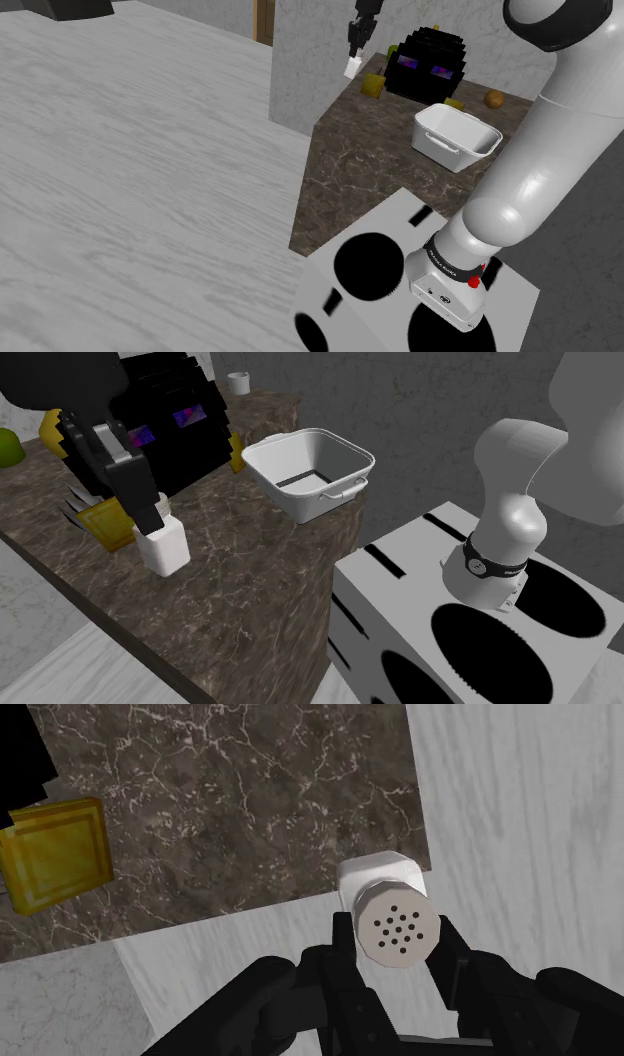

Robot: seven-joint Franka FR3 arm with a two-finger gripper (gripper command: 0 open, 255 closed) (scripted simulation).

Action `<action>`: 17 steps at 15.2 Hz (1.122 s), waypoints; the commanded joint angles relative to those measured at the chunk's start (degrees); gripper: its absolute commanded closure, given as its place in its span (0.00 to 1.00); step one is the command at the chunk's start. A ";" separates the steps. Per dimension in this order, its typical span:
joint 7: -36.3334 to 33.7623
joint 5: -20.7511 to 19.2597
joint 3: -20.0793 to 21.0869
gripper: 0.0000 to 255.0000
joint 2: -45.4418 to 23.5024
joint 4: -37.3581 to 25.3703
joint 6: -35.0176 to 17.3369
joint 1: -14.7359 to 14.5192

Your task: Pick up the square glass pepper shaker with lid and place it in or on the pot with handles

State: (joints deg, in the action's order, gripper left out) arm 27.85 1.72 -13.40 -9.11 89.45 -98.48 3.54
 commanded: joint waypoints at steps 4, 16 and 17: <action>1.54 -0.59 -0.76 1.00 2.90 1.15 1.69 0.81; 11.86 -5.35 -6.38 1.00 18.74 16.72 1.16 6.27; 12.83 -5.79 -6.95 1.00 19.77 17.52 1.31 6.78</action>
State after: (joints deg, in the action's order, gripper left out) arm 39.64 -3.56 -19.79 9.33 105.83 -97.29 9.78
